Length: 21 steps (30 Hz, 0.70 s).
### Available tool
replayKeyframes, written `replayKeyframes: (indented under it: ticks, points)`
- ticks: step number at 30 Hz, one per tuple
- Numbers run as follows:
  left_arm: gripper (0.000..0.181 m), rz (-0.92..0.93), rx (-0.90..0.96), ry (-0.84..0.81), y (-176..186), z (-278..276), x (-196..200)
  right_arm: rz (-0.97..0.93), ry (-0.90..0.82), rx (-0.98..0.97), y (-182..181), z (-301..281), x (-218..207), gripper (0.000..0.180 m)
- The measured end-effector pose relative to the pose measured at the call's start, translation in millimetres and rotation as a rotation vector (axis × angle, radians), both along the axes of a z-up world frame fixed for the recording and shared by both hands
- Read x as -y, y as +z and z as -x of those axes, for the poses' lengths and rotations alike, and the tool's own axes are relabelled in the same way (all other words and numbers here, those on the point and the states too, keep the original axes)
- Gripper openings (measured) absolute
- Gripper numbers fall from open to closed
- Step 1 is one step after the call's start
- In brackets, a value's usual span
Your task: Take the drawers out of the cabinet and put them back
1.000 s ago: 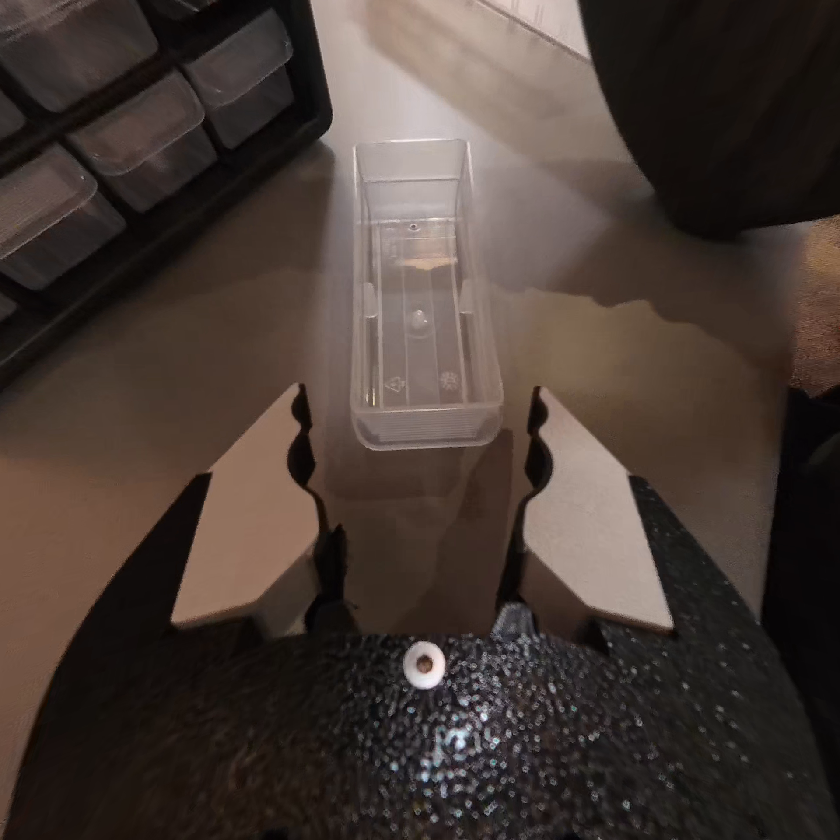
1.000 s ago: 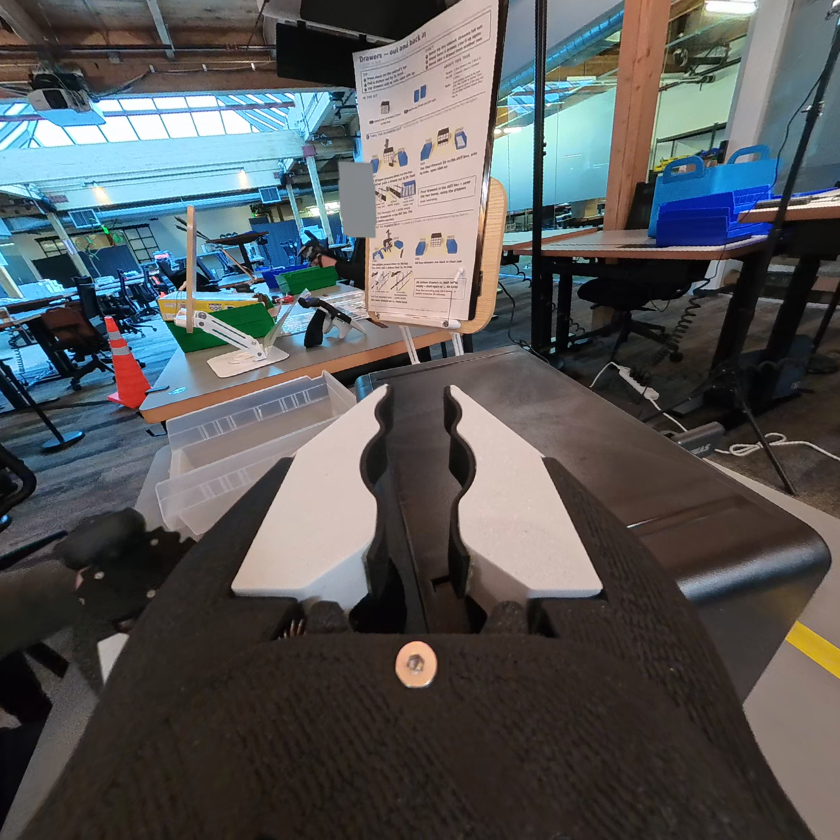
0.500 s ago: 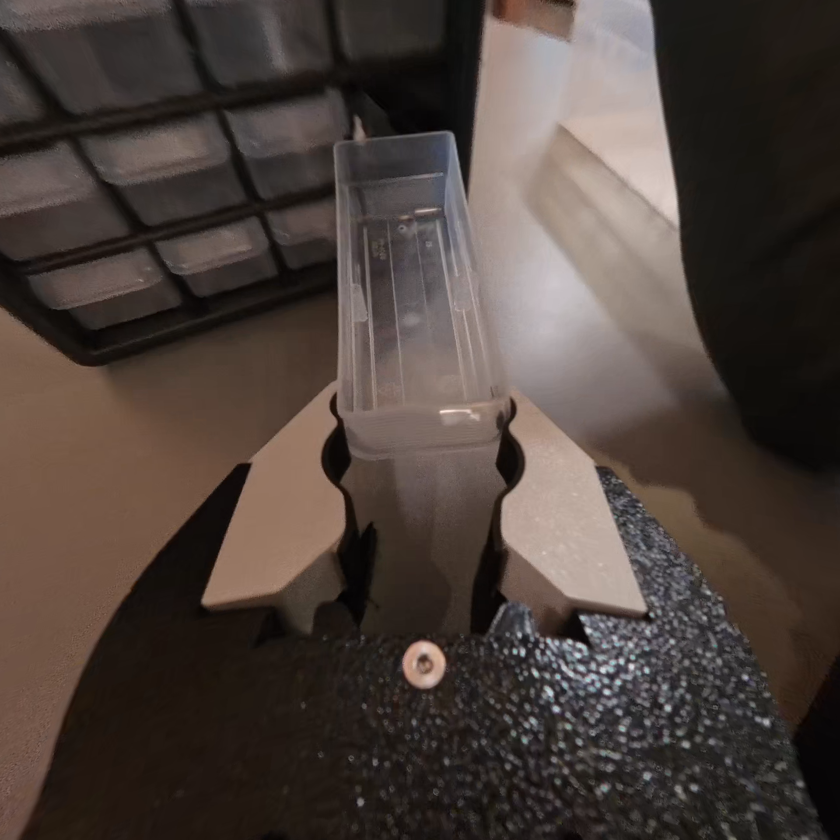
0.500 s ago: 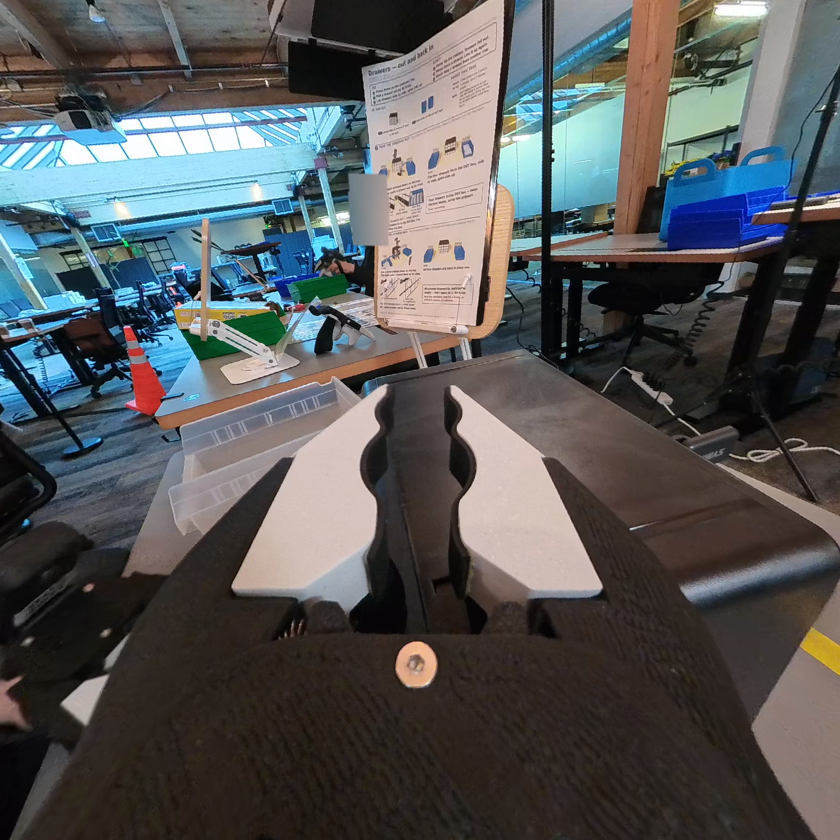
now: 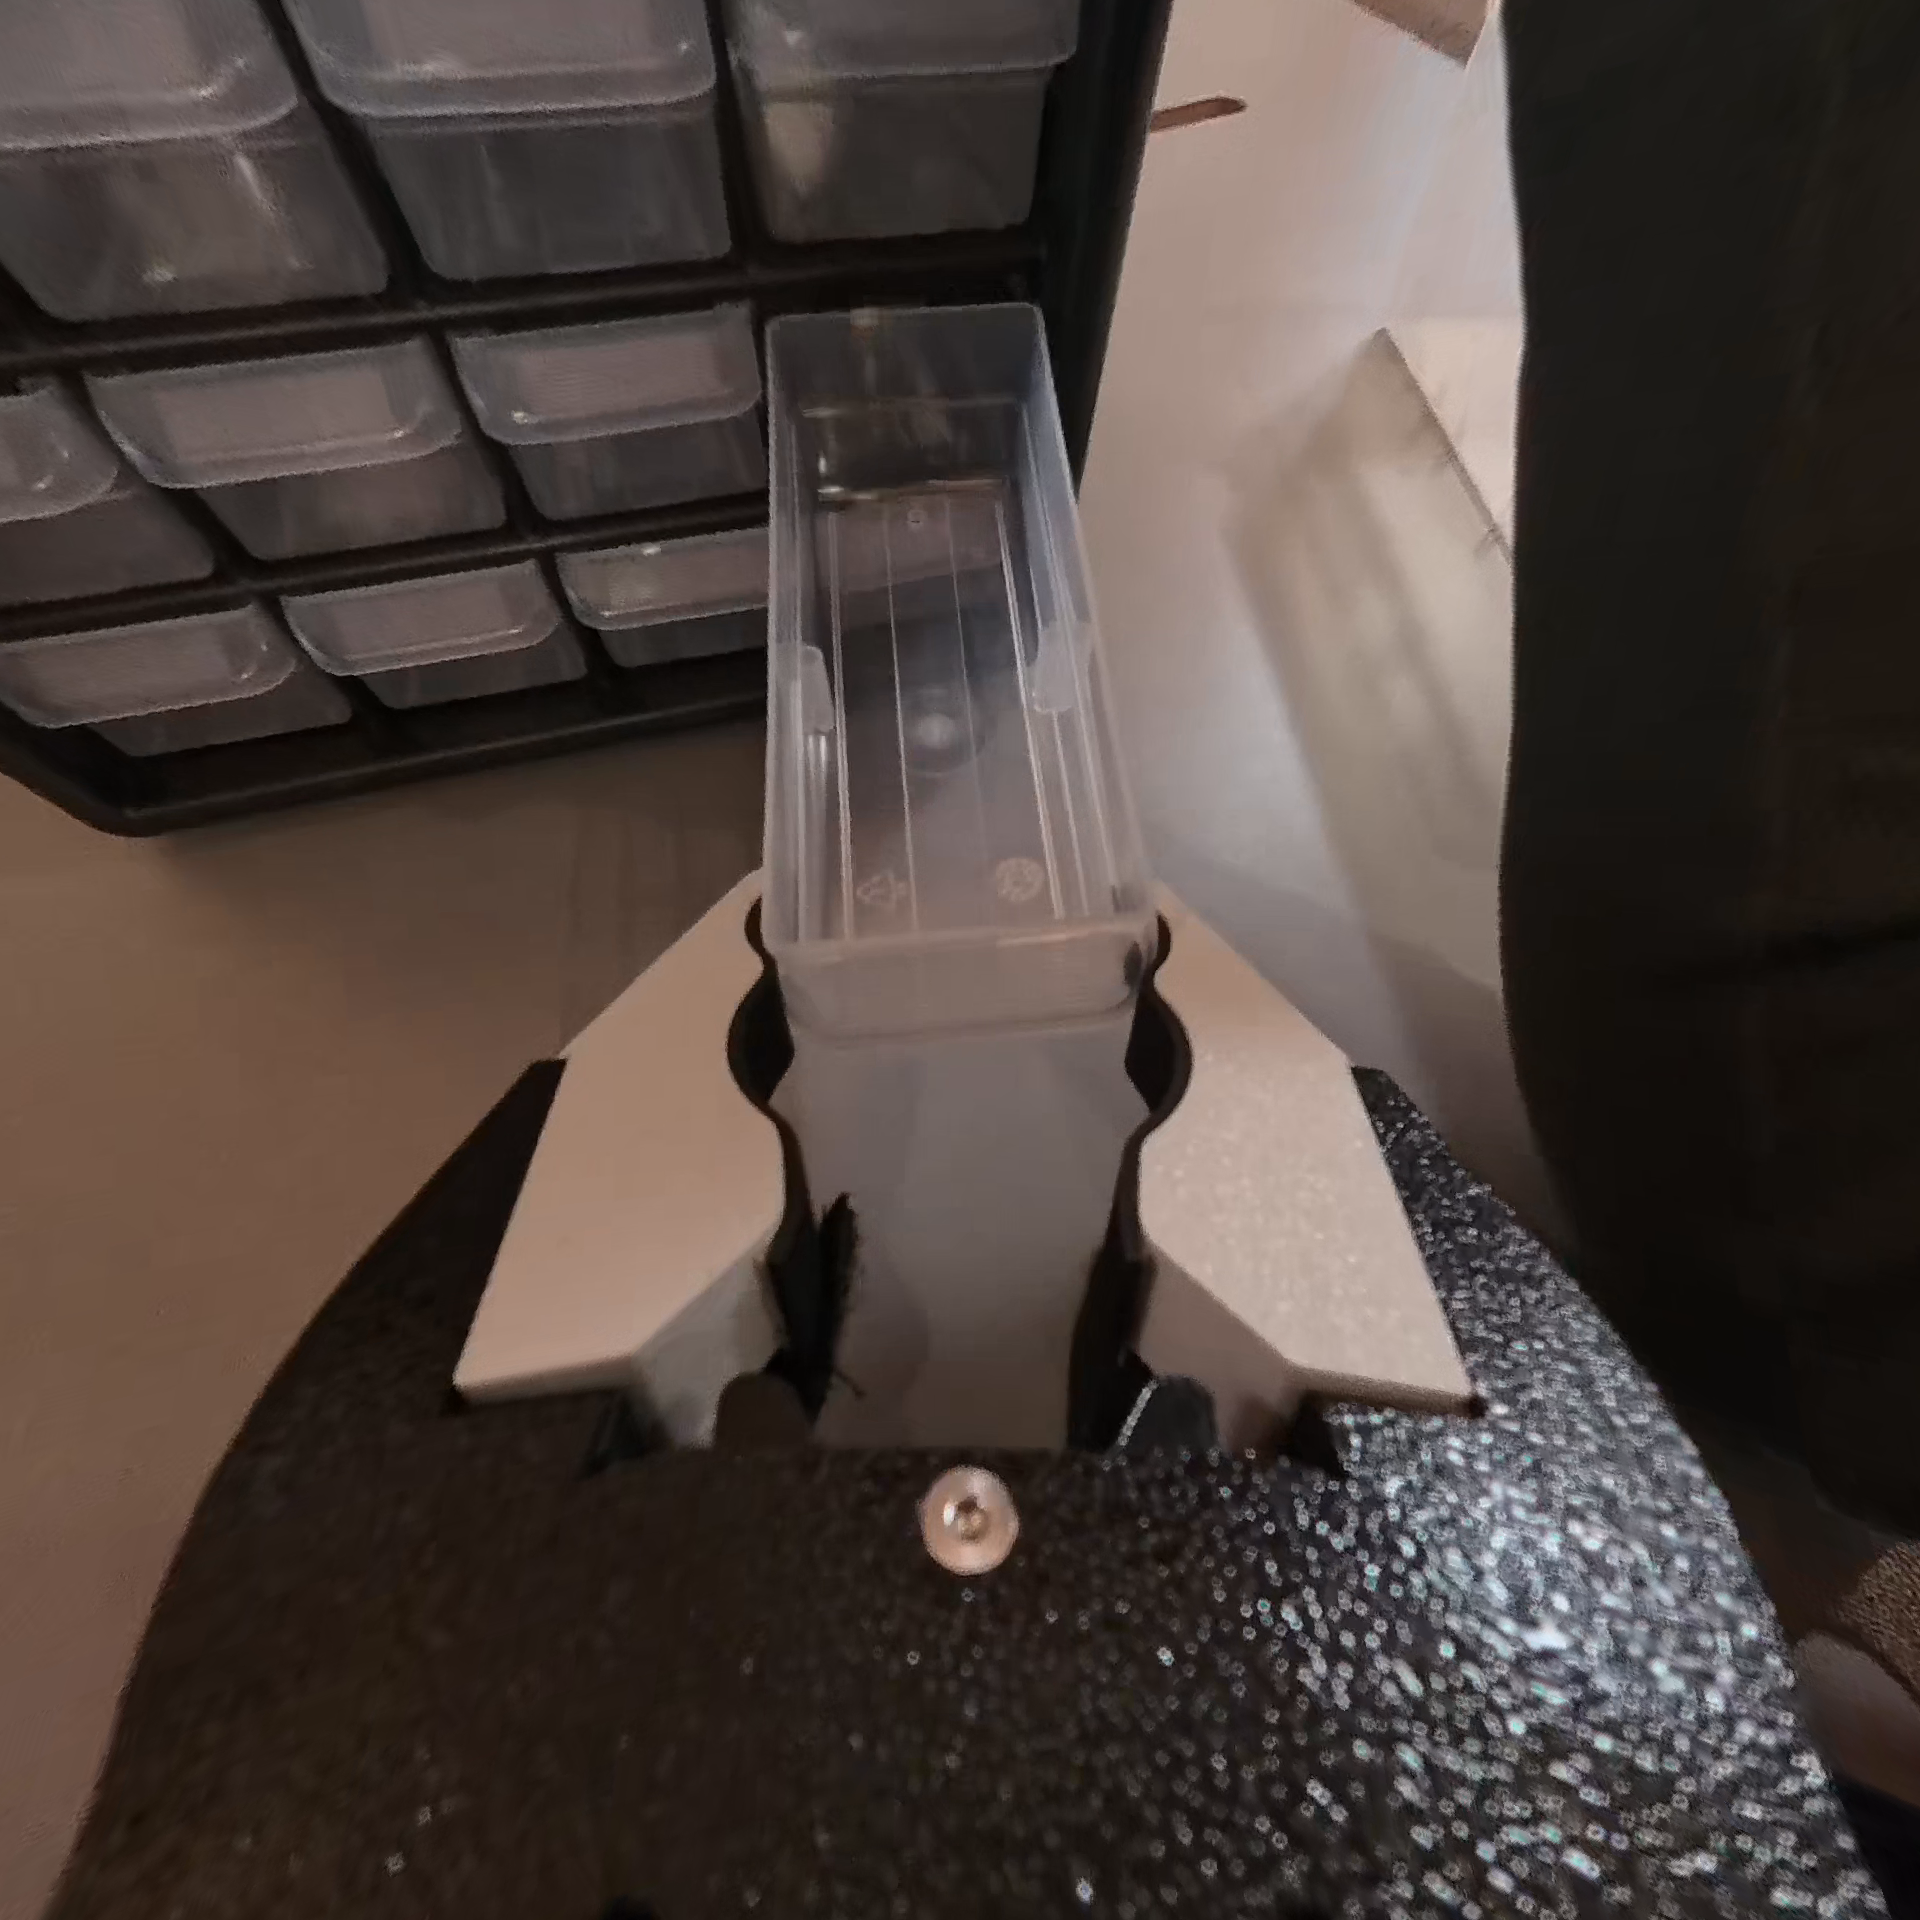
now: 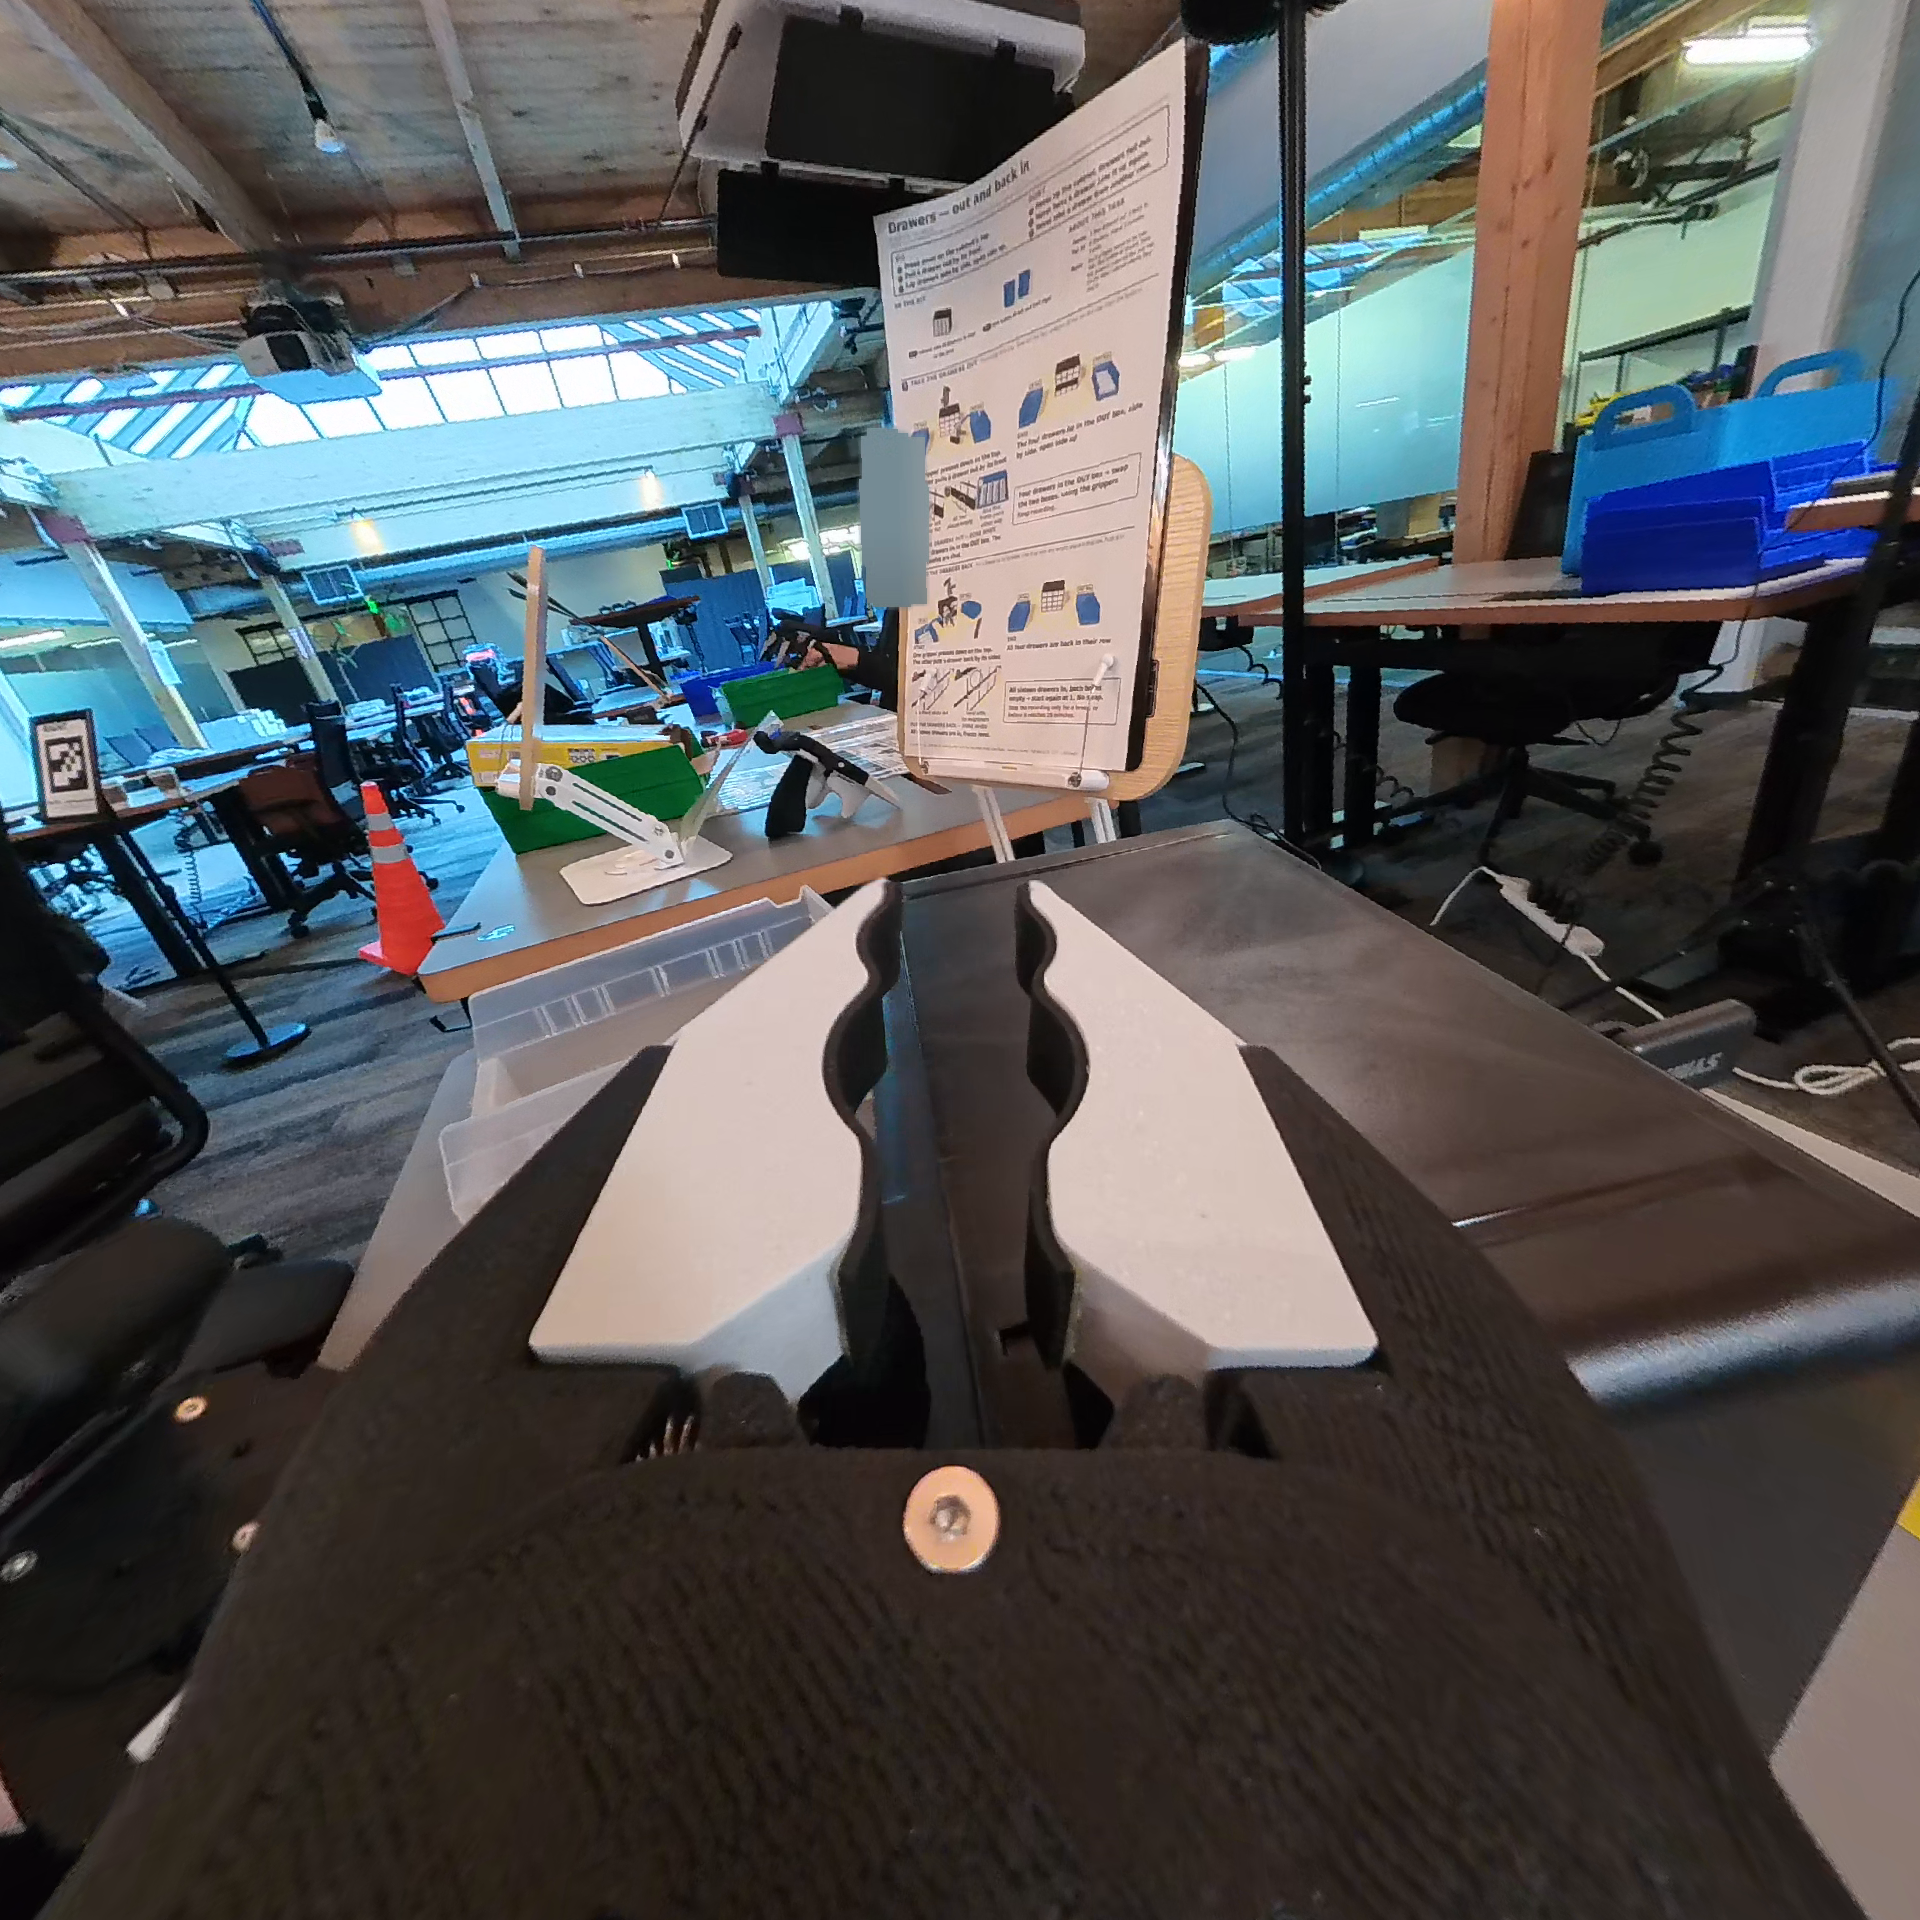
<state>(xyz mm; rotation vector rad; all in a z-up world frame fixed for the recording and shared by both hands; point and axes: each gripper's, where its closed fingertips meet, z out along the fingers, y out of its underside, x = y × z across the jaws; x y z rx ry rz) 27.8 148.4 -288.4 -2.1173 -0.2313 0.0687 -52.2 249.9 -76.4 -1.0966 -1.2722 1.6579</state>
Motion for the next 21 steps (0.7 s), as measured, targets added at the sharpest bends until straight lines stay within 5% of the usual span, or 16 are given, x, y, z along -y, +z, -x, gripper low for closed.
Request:
replayKeyframes:
  ticks: [21]
  points:
    - [0.063,0.132,0.013,0.169,2,-18,-13,0.051,0.055,-0.055,6,-8,3,0.020]
